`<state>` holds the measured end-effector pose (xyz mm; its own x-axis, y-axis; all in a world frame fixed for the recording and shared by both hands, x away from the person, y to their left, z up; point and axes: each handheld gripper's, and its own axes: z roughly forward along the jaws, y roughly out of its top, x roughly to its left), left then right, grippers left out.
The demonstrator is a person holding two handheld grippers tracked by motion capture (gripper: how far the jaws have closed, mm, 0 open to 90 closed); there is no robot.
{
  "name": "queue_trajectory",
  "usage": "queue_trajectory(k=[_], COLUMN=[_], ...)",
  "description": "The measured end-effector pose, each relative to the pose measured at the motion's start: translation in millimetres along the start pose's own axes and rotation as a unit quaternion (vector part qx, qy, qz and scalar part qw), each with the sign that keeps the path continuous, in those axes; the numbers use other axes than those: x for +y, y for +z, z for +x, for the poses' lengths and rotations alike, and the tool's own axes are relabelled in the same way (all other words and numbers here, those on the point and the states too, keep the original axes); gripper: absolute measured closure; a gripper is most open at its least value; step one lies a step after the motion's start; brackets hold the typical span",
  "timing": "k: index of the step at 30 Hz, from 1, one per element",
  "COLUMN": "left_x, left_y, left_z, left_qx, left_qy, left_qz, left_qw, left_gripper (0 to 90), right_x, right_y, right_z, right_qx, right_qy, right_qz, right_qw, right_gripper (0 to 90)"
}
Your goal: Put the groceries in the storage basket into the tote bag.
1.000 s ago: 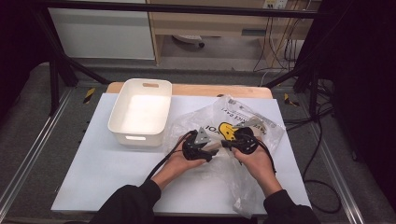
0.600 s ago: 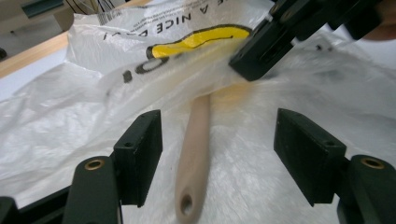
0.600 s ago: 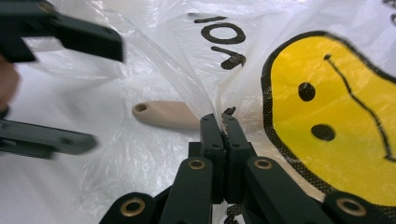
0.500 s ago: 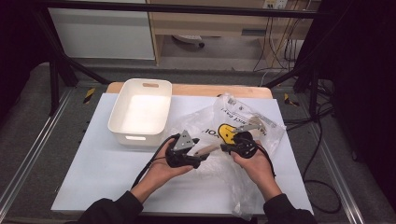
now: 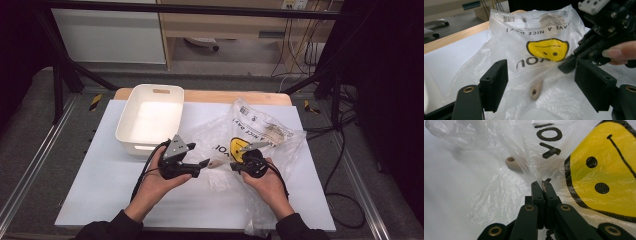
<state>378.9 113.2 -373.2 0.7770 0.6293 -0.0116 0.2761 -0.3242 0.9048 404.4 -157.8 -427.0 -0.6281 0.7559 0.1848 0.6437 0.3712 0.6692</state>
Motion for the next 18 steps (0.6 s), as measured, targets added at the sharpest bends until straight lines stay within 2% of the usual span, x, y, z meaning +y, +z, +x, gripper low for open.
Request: queue_trajectory(k=[2,5,8,16,18], left_x=[0.4,2.3,3.8,4.1,2.8], left_y=[-3.2,-8.9,-14.9,-32.9,-37.4], left_z=[1.5,5.8,8.6,23.3,28.7], left_qx=[0.012,0.020,0.041,0.070,0.080], left_qy=[0.003,-0.006,-0.003,-0.012,-0.022], left_qz=[-0.001,-0.007,-0.006,-0.019,-0.025], left_qw=[0.9999,0.9998,0.9991,0.9973,0.9963], left_gripper=[26.3,24.5,20.4,13.7,8.9], right_x=[-3.4,-8.0,-12.6,-19.8,-19.5], right_y=[2.9,4.4,4.5,3.8,3.8], right_z=[1.4,2.4,3.8,4.2,3.7], right_qx=[0.000,0.001,0.000,-0.003,-0.005], right_qy=[-0.003,-0.003,-0.005,-0.003,-0.003], right_qz=[0.006,0.011,0.017,0.020,0.019], right_qw=[1.0000,0.9999,0.9998,0.9998,0.9998], right_gripper=[90.0,90.0,90.0,88.1,87.0])
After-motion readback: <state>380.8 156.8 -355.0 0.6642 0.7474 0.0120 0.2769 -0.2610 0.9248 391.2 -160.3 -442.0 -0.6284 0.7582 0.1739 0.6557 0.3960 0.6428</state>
